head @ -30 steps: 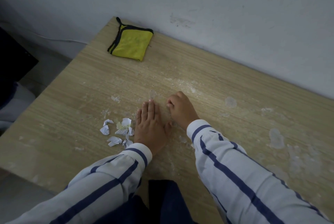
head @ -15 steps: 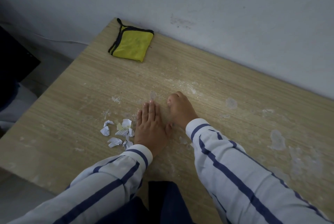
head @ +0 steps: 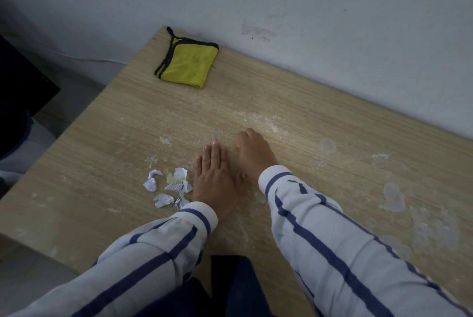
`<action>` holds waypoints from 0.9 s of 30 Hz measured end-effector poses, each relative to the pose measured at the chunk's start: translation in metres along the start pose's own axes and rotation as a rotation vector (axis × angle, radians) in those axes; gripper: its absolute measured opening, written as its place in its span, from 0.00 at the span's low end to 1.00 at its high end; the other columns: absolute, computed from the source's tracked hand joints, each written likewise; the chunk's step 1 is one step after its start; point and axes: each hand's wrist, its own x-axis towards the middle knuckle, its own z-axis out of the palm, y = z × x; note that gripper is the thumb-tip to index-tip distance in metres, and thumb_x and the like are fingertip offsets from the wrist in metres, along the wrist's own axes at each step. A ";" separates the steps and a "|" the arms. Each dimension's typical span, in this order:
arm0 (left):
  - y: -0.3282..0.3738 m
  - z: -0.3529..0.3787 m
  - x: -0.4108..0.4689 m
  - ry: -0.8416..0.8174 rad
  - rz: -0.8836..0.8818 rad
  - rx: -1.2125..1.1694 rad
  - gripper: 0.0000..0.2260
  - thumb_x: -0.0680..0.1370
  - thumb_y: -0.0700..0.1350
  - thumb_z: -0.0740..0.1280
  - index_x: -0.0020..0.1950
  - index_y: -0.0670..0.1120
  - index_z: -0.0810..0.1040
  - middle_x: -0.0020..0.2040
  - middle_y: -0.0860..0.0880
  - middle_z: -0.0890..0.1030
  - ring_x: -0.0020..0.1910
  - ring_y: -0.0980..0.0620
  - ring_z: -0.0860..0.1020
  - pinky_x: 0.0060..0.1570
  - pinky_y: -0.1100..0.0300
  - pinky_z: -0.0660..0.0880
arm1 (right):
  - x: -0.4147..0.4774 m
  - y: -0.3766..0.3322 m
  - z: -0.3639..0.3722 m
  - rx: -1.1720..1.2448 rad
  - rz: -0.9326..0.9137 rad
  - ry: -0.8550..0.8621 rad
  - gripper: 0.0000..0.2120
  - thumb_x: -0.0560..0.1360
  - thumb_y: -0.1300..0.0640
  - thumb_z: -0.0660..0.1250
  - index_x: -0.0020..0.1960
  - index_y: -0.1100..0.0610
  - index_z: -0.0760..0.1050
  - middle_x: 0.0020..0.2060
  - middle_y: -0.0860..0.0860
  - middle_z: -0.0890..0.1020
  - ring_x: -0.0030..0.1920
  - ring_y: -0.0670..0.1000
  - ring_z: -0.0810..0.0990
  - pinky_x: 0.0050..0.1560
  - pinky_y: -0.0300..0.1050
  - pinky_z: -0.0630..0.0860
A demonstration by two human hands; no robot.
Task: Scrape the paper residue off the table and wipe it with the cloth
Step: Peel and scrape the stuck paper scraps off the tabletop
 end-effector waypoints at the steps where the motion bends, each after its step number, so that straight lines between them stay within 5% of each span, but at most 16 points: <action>1: 0.000 -0.001 0.000 -0.007 -0.003 -0.017 0.35 0.77 0.62 0.40 0.76 0.41 0.43 0.77 0.42 0.43 0.76 0.44 0.40 0.72 0.50 0.36 | 0.001 -0.001 -0.001 0.028 0.024 0.007 0.08 0.74 0.66 0.54 0.48 0.62 0.71 0.51 0.58 0.74 0.48 0.57 0.71 0.48 0.50 0.68; 7: 0.004 -0.011 0.004 -0.010 -0.029 -0.117 0.32 0.79 0.57 0.54 0.77 0.42 0.46 0.78 0.43 0.47 0.76 0.44 0.43 0.74 0.48 0.41 | -0.004 0.001 -0.004 0.255 0.147 0.058 0.07 0.75 0.66 0.55 0.41 0.58 0.67 0.41 0.52 0.70 0.41 0.53 0.69 0.41 0.44 0.64; 13: 0.006 -0.027 0.008 0.092 -0.012 -0.249 0.25 0.79 0.48 0.55 0.75 0.46 0.54 0.73 0.45 0.64 0.73 0.44 0.58 0.73 0.48 0.51 | -0.024 0.002 -0.004 0.293 0.116 0.041 0.08 0.76 0.65 0.55 0.39 0.58 0.66 0.38 0.51 0.69 0.39 0.52 0.68 0.40 0.44 0.63; 18: -0.003 -0.040 0.007 0.167 0.022 -0.244 0.12 0.80 0.47 0.56 0.55 0.47 0.77 0.55 0.47 0.78 0.56 0.45 0.72 0.58 0.54 0.66 | -0.037 -0.008 -0.003 0.355 0.088 0.060 0.09 0.77 0.62 0.56 0.39 0.57 0.68 0.38 0.51 0.71 0.39 0.53 0.71 0.40 0.45 0.67; 27: -0.056 -0.067 -0.015 0.216 0.032 -0.208 0.10 0.80 0.49 0.57 0.51 0.51 0.78 0.49 0.51 0.80 0.50 0.48 0.75 0.53 0.53 0.67 | -0.051 -0.058 -0.004 0.632 0.038 -0.003 0.03 0.77 0.59 0.62 0.46 0.54 0.73 0.40 0.48 0.77 0.38 0.44 0.73 0.38 0.36 0.69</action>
